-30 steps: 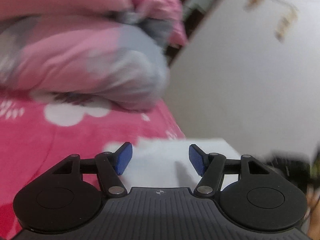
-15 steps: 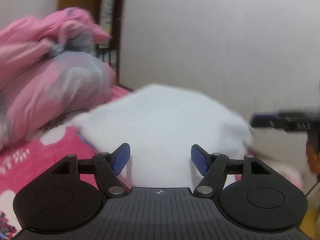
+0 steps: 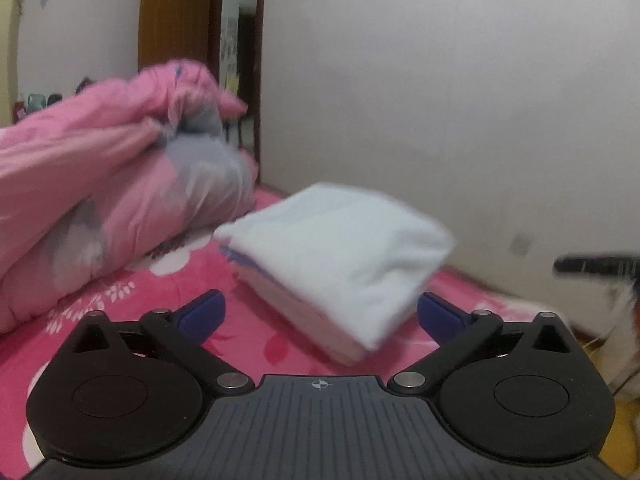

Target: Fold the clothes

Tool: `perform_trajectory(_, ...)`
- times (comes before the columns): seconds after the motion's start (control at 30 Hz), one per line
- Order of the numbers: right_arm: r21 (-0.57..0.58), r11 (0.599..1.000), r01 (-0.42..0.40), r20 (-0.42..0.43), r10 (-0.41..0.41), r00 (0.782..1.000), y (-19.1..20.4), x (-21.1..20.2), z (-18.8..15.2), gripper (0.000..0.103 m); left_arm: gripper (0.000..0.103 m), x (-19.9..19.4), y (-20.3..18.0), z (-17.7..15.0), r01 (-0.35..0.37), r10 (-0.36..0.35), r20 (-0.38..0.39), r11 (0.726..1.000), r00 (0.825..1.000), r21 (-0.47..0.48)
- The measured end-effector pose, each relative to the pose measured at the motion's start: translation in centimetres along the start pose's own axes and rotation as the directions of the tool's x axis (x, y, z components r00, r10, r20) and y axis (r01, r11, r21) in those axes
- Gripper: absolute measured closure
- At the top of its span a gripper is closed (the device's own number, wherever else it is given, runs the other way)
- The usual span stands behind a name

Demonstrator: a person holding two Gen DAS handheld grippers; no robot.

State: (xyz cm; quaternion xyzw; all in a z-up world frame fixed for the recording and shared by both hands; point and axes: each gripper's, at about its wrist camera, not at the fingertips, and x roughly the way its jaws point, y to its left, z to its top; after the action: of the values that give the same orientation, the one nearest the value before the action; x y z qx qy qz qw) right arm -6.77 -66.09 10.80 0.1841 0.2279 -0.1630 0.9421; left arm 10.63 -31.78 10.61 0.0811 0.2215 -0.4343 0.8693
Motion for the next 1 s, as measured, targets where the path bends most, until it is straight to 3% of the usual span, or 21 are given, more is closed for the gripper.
perform_trajectory(0.07, -0.045, 0.998, -0.04, 0.053, 0.042, 0.998, 2.6, -4.1, -2.0, 0.016, 0.0, -4.0, -0.2, -0.3, 0.016, -0.016, 0.04, 1.0, 0.999, -0.003)
perform_trajectory(0.1, -0.062, 0.997, -0.045, 0.082, 0.05, 0.995, 3.9, -5.7, -3.0, 0.002, 0.0, -5.5, -0.9, -0.9, 0.006, -0.005, 0.051, 1.0, 0.999, -0.017)
perform_trajectory(0.13, -0.077, 0.996, -0.044, 0.111, 0.052, 0.992, 5.2, -7.2, -3.9, 0.0, 0.0, -6.2, -1.2, -1.3, 0.002, 0.0, 0.053, 0.999, 0.999, -0.032)
perform_trajectory(0.2, -0.108, 0.994, -0.031, 0.166, 0.049, 0.985, 7.9, -10.0, -5.6, 0.0, 0.0, -7.6, -1.8, -2.3, -0.003, 0.006, 0.056, 0.998, 0.998, -0.062)
perform_trajectory(0.3, -0.166, 0.985, 0.049, 0.225, -0.011, 0.974, 11.7, -12.5, -7.1, 0.0, 0.0, -9.3, -2.1, -3.7, -0.033, 0.039, 0.072, 0.996, 0.997, -0.083)
perform_trajectory(0.4, -0.237, 0.958, 0.163, 0.268, -0.097, 0.959, 15.6, -13.1, -8.0, 0.0, 0.0, -10.4, -2.5, -5.1, -0.117, 0.125, 0.108, 0.99, 0.986, -0.08)
perform_trajectory(0.57, -0.238, 0.954, 0.183, 0.252, -0.122, 0.96, 18.1, -12.7, -9.3, 0.0, 0.0, -11.0, -3.5, -6.9, -0.261, 0.26, 0.15, 0.965, 0.954, -0.014)
perform_trajectory(0.63, -0.204, 0.961, 0.188, 0.236, -0.138, 0.962, 18.3, -12.3, -9.4, 0.0, 0.0, -10.8, -3.6, -7.1, -0.283, 0.282, 0.131, 0.959, 0.95, -0.006)
perform_trajectory(0.8, -0.113, 0.971, 0.209, 0.221, -0.18, 0.958, 18.4, -12.1, -9.5, 0.0, 0.0, -10.5, -4.2, -7.7, -0.289, 0.285, 0.101, 0.957, 0.953, 0.021)
perform_trajectory(1.0, -0.128, 0.959, 0.253, 0.226, -0.22, 0.949, 19.8, -11.7, -9.7, 0.0, 0.0, -11.1, -3.6, -8.4, -0.248, 0.256, 0.095, 0.965, 0.962, -0.082)
